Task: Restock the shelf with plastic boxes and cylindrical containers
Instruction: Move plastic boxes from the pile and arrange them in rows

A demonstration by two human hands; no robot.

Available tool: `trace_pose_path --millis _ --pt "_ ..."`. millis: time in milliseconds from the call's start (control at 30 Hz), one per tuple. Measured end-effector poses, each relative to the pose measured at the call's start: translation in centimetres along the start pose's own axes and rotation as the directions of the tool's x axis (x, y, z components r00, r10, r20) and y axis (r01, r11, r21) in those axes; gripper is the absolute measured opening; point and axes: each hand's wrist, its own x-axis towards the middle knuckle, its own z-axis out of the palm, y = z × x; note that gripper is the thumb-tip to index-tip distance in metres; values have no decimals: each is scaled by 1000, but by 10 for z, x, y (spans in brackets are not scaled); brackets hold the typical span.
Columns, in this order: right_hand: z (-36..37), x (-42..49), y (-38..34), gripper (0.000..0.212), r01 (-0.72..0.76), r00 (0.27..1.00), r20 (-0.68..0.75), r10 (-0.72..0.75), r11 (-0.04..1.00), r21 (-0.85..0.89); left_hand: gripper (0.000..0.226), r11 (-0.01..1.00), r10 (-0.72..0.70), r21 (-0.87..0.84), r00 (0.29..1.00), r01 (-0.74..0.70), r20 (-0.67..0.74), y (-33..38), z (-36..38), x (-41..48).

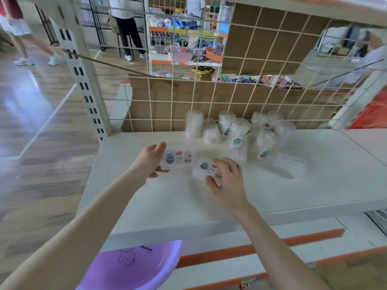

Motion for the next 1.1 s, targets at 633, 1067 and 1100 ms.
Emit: trace_pose_path --millis 633,1067,1100 --pt "-14 14 -56 22 -327 932 150 331 581 745 80 833 432 335 896 -440 101 -20 -2 -34" --pt "-20 6 -30 23 -68 988 -108 112 937 343 71 570 535 680 836 -462 119 -50 -4 -40" --pt "-21 8 -24 26 -57 991 -101 87 962 267 70 571 520 689 846 -445 116 -53 -5 -40"
